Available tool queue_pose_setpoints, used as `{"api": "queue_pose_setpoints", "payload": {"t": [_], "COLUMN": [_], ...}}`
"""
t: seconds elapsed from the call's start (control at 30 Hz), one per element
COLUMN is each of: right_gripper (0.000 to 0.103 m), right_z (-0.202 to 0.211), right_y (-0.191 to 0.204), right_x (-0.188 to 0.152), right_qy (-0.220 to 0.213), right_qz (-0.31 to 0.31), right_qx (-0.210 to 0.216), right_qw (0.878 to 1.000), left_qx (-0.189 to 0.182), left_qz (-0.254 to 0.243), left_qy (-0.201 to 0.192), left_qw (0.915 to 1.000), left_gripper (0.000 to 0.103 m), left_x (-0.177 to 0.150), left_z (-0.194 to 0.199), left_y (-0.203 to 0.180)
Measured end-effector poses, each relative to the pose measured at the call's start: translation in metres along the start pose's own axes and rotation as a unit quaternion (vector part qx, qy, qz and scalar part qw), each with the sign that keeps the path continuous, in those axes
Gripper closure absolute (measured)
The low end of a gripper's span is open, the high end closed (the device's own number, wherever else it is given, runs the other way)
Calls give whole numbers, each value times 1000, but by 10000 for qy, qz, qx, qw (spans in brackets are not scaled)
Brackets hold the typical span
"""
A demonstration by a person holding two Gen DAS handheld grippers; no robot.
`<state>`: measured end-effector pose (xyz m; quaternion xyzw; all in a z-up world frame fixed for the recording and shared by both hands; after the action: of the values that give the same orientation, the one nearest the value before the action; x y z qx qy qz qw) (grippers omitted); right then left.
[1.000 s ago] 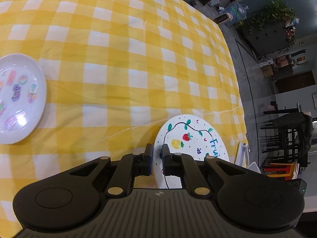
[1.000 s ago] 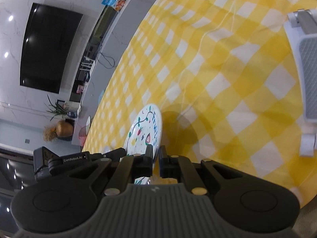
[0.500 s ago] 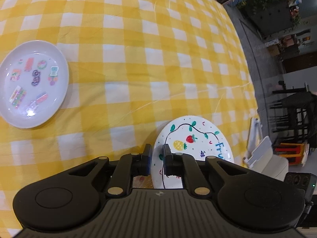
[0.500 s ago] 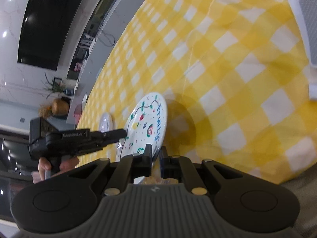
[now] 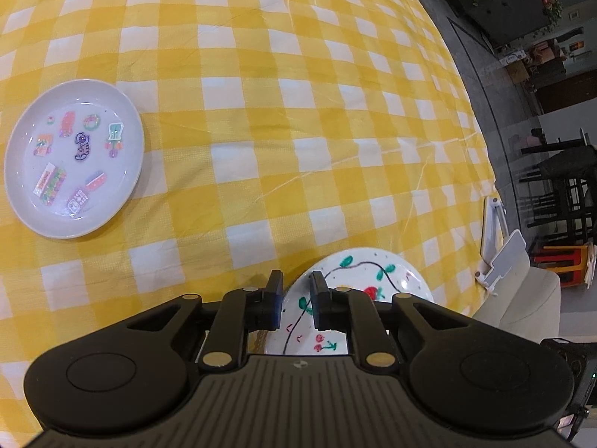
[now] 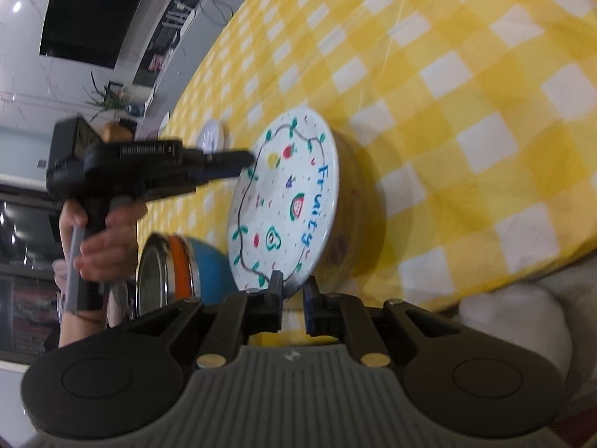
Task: Organize plates and bowls
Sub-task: 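Lift the Fruity plate with both grippers and carry it beside the steel bowls, then lower the Fruity plate onto the cloth and open both grippers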
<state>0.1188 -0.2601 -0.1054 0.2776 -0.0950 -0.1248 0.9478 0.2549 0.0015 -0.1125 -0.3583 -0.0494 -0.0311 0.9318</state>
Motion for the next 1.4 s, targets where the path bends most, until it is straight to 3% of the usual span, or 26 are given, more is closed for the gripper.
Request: {"api": "queue_pose_setpoints", "payload": {"t": [0.57, 0.67, 0.8, 1.1, 1.13, 1.2, 1.3, 1.4], "right_gripper": [93, 93, 93, 89, 87, 66, 49, 40], "right_z": [-16, -15, -16, -12, -12, -9, 0, 11], "right_y": [-7, -6, -7, -18, -18, -15, -5, 5], "right_x": [-10, -10, -9, -7, -7, -8, -11, -17], "right_qy": [368, 341, 344, 353, 384, 405, 273, 63], "right_qz": [-265, -311, -351, -664, -646, -534, -145, 292], "right_qx": [-146, -174, -177, -113, -72, -1, -79, -225], "right_qw": [9989, 9988, 9986, 9971, 9971, 9978, 9995, 9993], "left_qx": [330, 209, 388, 90, 69, 145, 232, 167], "left_qz": [-323, -445, -841, -633, -588, -541, -544, -446], "left_qy": [-87, -323, -958, -1897, -1988, -2146, -2462, -2641], "left_qw": [9989, 9983, 9911, 9798, 9783, 9751, 9674, 9633], "left_gripper": [87, 87, 86, 82, 82, 82, 77, 75], "left_x": [-5, -8, -16, -41, -44, -48, -54, -56], "left_z": [-5, 2, 22, 59, 63, 70, 79, 87], "left_y": [-12, -16, -30, -28, -27, -26, -27, -23]}}
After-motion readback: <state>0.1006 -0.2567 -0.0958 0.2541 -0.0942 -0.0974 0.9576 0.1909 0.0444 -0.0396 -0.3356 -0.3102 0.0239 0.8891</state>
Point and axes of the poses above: each gripper's, at about its wrist camera, not at the fingertips, and z roughly against the way its jaws point, y to its left, x to its top, the point moved 2 cm from there along -z, roughly the way its jaws point, and after that the axes turned 13 degrees about -x, right-handed, at the moved point
